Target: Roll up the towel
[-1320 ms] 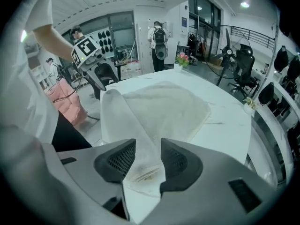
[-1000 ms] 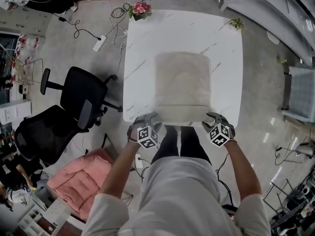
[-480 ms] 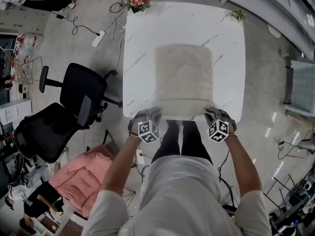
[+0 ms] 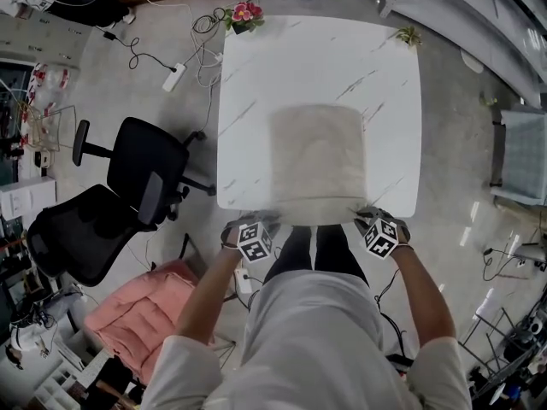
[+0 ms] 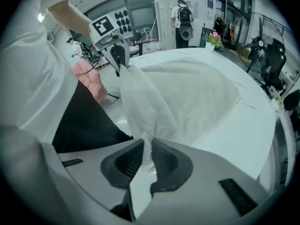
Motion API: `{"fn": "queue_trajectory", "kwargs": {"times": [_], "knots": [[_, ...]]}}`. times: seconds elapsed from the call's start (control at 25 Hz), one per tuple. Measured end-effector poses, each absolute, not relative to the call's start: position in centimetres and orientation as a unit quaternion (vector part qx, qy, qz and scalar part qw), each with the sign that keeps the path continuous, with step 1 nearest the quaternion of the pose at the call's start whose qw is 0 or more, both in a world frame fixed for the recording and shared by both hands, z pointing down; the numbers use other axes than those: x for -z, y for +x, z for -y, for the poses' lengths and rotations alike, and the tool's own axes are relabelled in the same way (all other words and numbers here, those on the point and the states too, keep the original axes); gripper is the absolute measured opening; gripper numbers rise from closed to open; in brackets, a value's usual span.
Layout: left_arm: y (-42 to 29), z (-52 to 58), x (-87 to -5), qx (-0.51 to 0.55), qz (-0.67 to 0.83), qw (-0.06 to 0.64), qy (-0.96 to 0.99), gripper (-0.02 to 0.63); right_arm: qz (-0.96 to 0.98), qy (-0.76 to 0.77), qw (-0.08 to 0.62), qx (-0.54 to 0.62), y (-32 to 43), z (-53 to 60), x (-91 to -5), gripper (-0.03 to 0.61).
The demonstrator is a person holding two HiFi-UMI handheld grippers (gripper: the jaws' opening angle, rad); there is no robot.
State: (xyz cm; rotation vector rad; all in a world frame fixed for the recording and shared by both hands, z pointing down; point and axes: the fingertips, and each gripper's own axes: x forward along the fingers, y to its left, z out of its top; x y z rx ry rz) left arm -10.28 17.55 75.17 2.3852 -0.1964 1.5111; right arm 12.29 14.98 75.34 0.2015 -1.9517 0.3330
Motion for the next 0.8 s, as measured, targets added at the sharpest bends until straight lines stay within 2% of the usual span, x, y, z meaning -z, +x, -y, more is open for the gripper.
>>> {"fn": "queue_trajectory", "kwargs": {"times": [0.44,0.64,0.8], "knots": [[-10.7,-13.7,-73.8,-0.538,0.007,0.238,0.809,0.086,0.815,0.077,0.507,-0.271,12.3,-10.5,-73.8,0.078],[-10.9,-9.4,-73.9,-0.545,0.044,0.226,0.806,0.092,0.813,0.096,0.509,-0.268,12.1,-6.7,-73.7,0.078],[-11.1,-6.9,-74.9,-0.559,0.09,0.184,0.804,0.11,0.813,0.121,0.523,-0.226,12.0,-4.0,-74.1,0.092]]}}
